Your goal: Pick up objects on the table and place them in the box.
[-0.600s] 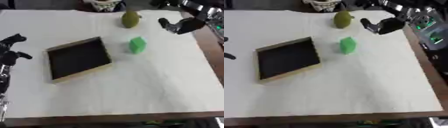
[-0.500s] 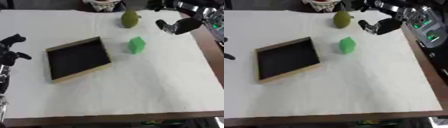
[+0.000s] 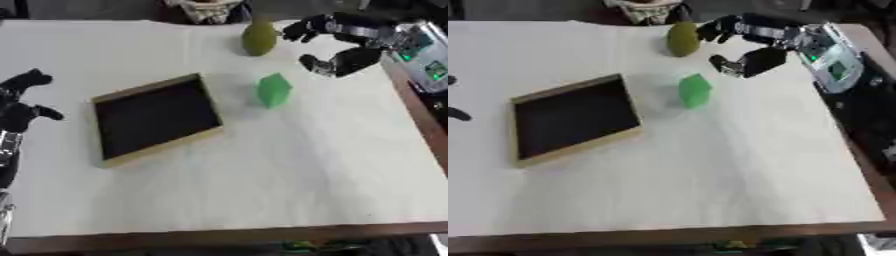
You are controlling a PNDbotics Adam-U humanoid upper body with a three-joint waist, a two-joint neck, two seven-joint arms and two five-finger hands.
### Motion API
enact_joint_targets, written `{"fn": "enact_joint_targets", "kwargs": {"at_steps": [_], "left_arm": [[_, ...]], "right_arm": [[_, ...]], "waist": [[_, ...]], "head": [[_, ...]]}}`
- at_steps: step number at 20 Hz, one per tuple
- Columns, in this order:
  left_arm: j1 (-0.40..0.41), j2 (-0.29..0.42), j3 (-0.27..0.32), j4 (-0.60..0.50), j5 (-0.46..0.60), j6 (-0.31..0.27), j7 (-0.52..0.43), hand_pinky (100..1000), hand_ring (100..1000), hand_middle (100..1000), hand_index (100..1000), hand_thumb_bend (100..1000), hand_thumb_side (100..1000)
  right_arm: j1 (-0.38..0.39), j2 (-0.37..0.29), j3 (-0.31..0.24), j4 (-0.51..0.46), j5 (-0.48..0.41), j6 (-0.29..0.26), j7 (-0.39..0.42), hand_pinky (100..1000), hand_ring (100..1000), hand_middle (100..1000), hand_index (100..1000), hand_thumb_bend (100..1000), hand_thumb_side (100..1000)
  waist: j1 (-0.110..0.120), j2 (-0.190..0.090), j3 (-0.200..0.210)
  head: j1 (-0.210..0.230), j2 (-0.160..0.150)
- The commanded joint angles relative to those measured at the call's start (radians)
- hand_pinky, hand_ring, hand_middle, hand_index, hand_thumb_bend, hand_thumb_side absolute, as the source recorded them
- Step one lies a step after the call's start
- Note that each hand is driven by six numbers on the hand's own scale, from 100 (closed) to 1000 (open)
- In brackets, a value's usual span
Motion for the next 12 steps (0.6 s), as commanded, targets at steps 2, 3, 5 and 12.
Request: {"fn": "enact_joint_targets", "kwargs": {"at_steps": [2,3,5,12], "left_arm": [[-0.003,0.02,0.0,-0.008,0.004,-0.001,-0.004,551,981,746,834,520,812],[-0.003,0.019,0.0,-0.008,0.004,-0.001,-0.005,551,981,746,834,520,813],[-0.003,0.019,0.0,-0.007,0.004,0.0,-0.006,551,981,746,834,520,814],[-0.004,0.018,0.0,-0.006,0.004,0.0,-0.008,552,981,746,835,517,819]], "right_arm": [[-0.034,0.008,-0.02,0.05,0.064,-0.039,-0.004,854,913,890,991,100,643],[-0.036,0.013,-0.021,0.06,0.079,-0.046,-0.006,858,919,897,993,100,669],[-0.04,0.021,-0.022,0.074,0.111,-0.06,-0.009,877,941,919,997,100,704],[-0.041,0.035,-0.023,0.097,0.207,-0.1,-0.01,911,982,953,1000,100,812]], "waist": [[0.001,-0.02,0.002],[0.001,-0.019,0.003],[0.0,-0.019,0.005],[0.001,-0.017,0.009]], "head": [[-0.003,0.005],[-0.003,0.005],[-0.003,0.005],[-0.003,0.005]]}}
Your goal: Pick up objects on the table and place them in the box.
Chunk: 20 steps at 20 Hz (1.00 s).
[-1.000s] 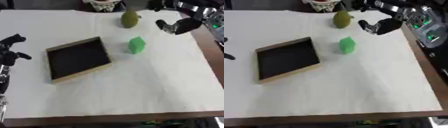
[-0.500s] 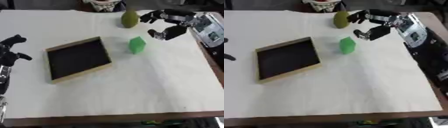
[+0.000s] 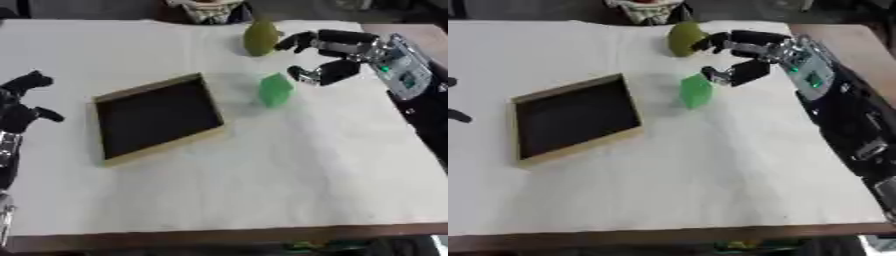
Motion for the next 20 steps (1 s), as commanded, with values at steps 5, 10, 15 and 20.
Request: {"fn": "enact_joint_targets", "kwargs": {"at_steps": [5,10,15,20], "left_arm": [[-0.004,0.018,0.0,-0.011,0.003,-0.001,-0.004,552,982,746,836,514,823],[-0.004,0.018,-0.001,-0.011,0.003,-0.001,-0.006,552,982,747,836,512,827],[-0.005,0.018,-0.001,-0.01,0.003,-0.001,-0.008,553,983,747,837,511,829],[-0.005,0.018,-0.001,-0.01,0.003,-0.001,-0.008,553,982,746,837,509,830]], "right_arm": [[-0.021,-0.009,-0.013,0.009,0.086,-0.064,0.025,941,998,966,1000,100,828],[-0.016,-0.007,-0.015,0.019,0.11,-0.073,0.016,956,1000,971,1000,100,844],[-0.012,-0.002,-0.012,0.024,0.127,-0.078,0.016,954,992,972,1000,100,858],[-0.007,0.007,-0.009,0.034,0.156,-0.086,0.014,952,984,966,1000,100,875]], "waist": [[0.002,-0.017,0.004],[0.002,-0.016,0.004],[0.002,-0.015,0.006],[0.003,-0.014,0.007]], "head": [[-0.001,0.005],[-0.001,0.005],[-0.002,0.005],[-0.003,0.005]]}}
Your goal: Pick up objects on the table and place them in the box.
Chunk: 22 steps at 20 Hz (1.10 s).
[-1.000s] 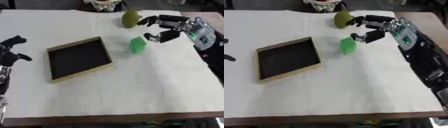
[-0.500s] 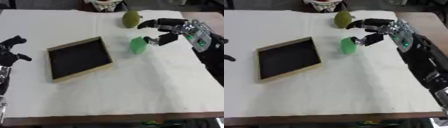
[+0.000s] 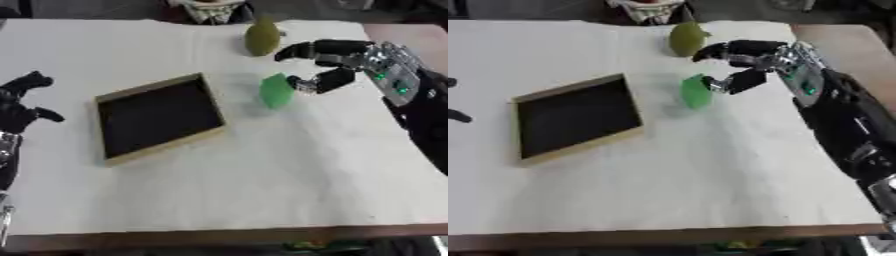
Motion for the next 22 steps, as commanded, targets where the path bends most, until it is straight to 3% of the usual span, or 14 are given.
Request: {"fn": "enact_joint_targets", "kwargs": {"at_steps": [1,11,13,19,22], "left_arm": [[-0.005,0.018,-0.001,-0.01,0.003,-0.001,-0.004,553,982,746,837,509,832],[-0.005,0.017,-0.001,-0.01,0.001,0.0,-0.008,554,983,745,838,507,838],[-0.004,0.016,-0.002,-0.01,0.0,0.0,-0.01,554,984,746,838,505,842],[-0.004,0.015,-0.001,-0.01,0.0,-0.001,-0.013,555,985,747,839,504,843],[-0.004,0.015,-0.002,-0.01,0.0,-0.001,-0.015,555,985,747,839,504,844]], "right_arm": [[-0.016,-0.011,-0.004,-0.001,0.021,-0.057,0.045,951,983,964,1000,100,884],[-0.009,0.002,-0.003,0.02,0.072,-0.075,0.033,945,978,947,1000,100,891],[-0.008,0.005,-0.003,0.02,0.08,-0.078,0.031,942,975,937,1000,100,791],[-0.008,0.013,0.002,0.013,0.105,-0.09,0.023,941,974,933,1000,100,734],[-0.009,0.015,0.007,0.005,0.12,-0.098,0.017,938,971,934,1000,100,626]], "waist": [[0.002,-0.014,0.001],[0.003,-0.012,0.001],[0.003,-0.012,0.0],[0.003,-0.011,0.002],[0.002,-0.011,0.003]], "head": [[-0.003,0.005],[-0.003,0.005],[-0.004,0.005],[-0.005,0.005],[-0.006,0.005]]}}
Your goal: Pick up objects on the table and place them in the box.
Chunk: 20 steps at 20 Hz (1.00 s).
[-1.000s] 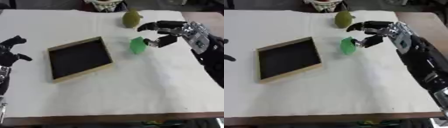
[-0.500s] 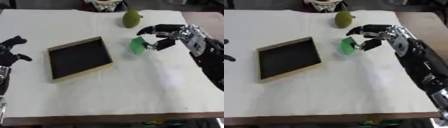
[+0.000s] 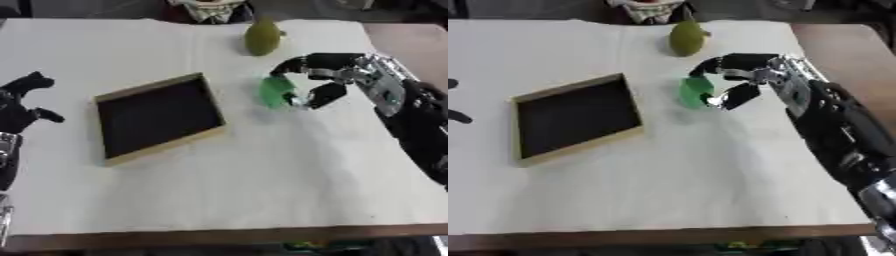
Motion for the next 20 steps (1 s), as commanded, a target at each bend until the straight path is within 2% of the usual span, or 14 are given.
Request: {"fn": "enact_joint_targets", "kwargs": {"at_steps": [1,2,10,20], "left_arm": [[-0.004,0.015,-0.002,-0.01,0.001,-0.001,-0.006,555,985,747,839,504,844],[-0.004,0.015,-0.002,-0.01,0.001,-0.001,-0.007,555,986,747,839,504,846],[-0.004,0.015,-0.002,-0.01,0.0,-0.002,-0.01,556,987,748,839,503,848],[-0.004,0.014,-0.002,-0.01,0.001,-0.003,-0.013,558,988,749,839,501,853]], "right_arm": [[-0.018,-0.013,0.002,-0.024,0.026,-0.066,0.047,938,971,934,1000,100,626],[-0.018,-0.013,0.002,-0.026,0.034,-0.068,0.043,937,969,933,1000,100,560],[-0.017,-0.014,-0.002,-0.026,0.094,-0.074,0.001,936,968,936,1000,100,533],[-0.014,-0.027,-0.007,-0.053,0.097,-0.062,-0.025,935,967,934,1000,100,453]], "waist": [[0.002,-0.013,0.002],[0.001,-0.013,0.002],[-0.001,-0.011,0.005],[-0.001,-0.008,0.009]], "head": [[-0.004,0.005],[-0.004,0.005],[-0.005,0.005],[-0.007,0.005]]}}
